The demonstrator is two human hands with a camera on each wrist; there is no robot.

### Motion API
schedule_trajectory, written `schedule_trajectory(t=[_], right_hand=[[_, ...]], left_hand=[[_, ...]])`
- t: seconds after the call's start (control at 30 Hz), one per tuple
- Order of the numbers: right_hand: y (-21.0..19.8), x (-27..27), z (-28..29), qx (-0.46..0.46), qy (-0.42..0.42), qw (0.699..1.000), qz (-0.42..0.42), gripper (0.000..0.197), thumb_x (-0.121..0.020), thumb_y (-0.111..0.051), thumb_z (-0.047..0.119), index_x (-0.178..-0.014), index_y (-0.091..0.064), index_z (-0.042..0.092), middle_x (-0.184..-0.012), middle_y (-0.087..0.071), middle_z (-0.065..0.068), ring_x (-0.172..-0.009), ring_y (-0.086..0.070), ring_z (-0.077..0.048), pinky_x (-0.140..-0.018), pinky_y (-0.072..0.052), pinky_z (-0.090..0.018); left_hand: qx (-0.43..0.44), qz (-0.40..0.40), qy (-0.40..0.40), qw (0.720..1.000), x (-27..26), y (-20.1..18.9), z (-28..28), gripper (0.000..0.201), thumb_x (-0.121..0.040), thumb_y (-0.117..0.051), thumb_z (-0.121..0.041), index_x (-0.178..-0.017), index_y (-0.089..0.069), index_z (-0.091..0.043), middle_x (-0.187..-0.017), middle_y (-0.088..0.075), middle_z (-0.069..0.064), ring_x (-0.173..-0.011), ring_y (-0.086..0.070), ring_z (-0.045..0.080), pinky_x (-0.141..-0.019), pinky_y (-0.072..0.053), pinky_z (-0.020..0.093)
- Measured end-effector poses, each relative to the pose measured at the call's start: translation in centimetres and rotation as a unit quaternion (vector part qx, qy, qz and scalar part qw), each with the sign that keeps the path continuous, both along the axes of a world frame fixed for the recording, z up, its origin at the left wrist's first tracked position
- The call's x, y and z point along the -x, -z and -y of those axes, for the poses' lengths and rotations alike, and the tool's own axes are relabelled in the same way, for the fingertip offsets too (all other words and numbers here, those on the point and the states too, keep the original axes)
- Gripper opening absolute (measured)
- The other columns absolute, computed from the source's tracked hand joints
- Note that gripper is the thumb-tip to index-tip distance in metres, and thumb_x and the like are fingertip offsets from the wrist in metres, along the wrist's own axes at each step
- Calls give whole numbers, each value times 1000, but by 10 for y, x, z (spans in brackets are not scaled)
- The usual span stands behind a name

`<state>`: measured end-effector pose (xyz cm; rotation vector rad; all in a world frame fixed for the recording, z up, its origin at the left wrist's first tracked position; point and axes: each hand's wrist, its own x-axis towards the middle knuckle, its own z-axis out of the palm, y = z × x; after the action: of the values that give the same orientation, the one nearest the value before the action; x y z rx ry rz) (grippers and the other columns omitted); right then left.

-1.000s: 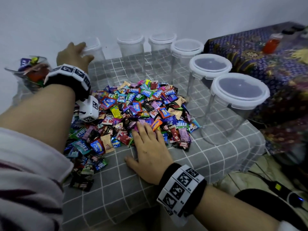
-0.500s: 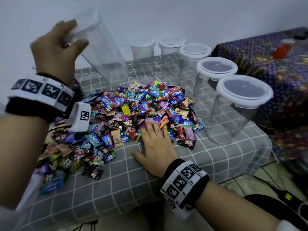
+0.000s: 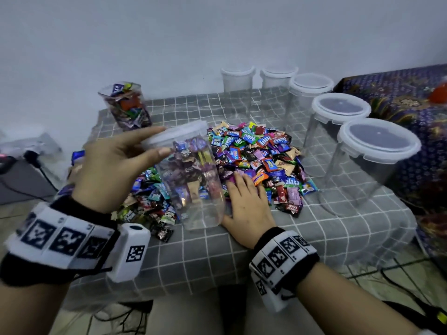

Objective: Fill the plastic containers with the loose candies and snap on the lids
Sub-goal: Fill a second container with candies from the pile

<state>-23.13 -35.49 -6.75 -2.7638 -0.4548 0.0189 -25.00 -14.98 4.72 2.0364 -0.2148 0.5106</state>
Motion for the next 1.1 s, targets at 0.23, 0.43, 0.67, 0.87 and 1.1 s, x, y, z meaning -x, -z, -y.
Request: schedule_trajectory(t=[0.23,0.43,0.67,0.87,1.1], right_hand=[[0,1,0,-24,12,1000,9,61,-90,-30,50,-144,-28,19,-158,-10,0,-145,-5,-16,-116,-1,-47],[-4,7,5,6,-11,1000,-14,102,-56,1,64,-146,-22,22,-159,-7,1,-145,-4,-16,-116,-1,-46],[-21,-1,27,18,-57,998,-36,58,-89,-45,33,-144,-28,22,-156,-20,-3,-143,-17,-21,-116,-19,-40],[-48,-6,24,36,-69,997,-17,55,-91,-43,19,-144,-31,19,-152,-29,-2,-138,-27,-20,-109,-31,-38],[-96,-17,6,-381,3,925,1,64,-84,-36,64,-74,-54,3,-69,-57,-15,-71,-52,-32,-70,-44,-42]], left_hand=[[-87,65,-72,991,17,17,6,40,-72,-72,-47,-108,-66,-32,-90,-68,-12,-76,-62,2,-80,-53,20],[-232,177,-101,951,22,23,3,41,-80,-67,-38,-109,-70,-10,-110,-69,5,-97,-62,9,-86,-50,29],[-303,245,-124,913,26,23,1,34,-85,-63,-34,-97,-71,-3,-101,-71,8,-94,-58,9,-82,-46,23],[-338,290,-99,890,27,22,5,26,-82,-71,-21,-99,-71,-1,-104,-70,9,-95,-59,12,-86,-44,18],[-327,326,-18,887,31,28,24,27,-90,-62,-20,-106,-68,0,-111,-67,11,-108,-59,17,-97,-46,26]])
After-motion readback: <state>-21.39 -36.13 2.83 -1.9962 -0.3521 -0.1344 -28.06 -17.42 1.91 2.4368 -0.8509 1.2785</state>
